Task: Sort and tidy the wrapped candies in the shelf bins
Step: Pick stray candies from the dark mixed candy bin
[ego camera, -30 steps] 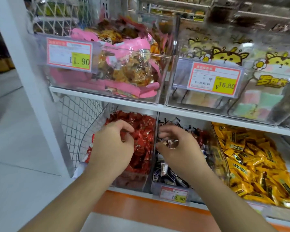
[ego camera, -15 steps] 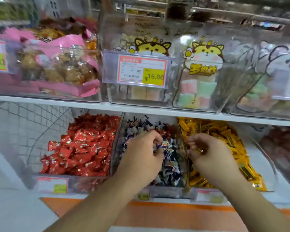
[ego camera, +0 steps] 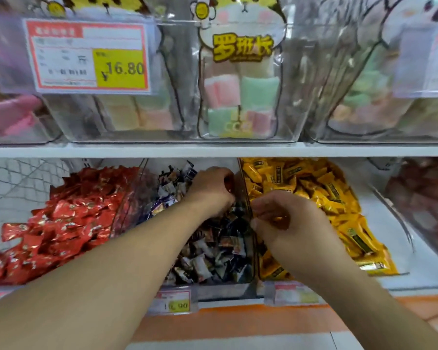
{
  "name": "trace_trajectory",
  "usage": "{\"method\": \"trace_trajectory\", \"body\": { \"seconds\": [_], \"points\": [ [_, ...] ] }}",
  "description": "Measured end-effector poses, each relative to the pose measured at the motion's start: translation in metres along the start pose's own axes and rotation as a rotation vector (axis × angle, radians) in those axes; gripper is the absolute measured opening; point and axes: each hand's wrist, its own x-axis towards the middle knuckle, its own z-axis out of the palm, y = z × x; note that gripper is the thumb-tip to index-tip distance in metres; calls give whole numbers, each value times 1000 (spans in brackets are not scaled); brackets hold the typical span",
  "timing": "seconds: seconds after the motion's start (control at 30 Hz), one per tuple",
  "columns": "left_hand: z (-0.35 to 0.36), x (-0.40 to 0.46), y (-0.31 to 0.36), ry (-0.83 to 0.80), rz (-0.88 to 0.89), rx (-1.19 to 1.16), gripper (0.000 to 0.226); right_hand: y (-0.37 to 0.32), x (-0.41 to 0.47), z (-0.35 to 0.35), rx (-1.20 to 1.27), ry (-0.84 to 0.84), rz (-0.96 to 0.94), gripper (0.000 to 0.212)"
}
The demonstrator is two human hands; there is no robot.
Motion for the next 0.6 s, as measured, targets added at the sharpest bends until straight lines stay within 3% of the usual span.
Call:
{"method": "trace_trajectory", "body": {
  "seconds": [0.17,0.33,0.5,0.6],
  "points": [
    [3,-12,-7,143,2,-196,33,-1,-2,-1,7,2,3,20],
    [4,-28,-12,256,58,-329,25,-4,-4,1,4,7,14,20],
    [-2,-38,-15,226,65,-424,33,-8,-5,2,-22,22,10,18],
    [-3,-34,-16,184,73,-327,49,-9,-4,4,-14,23,17,18]
  ]
}}
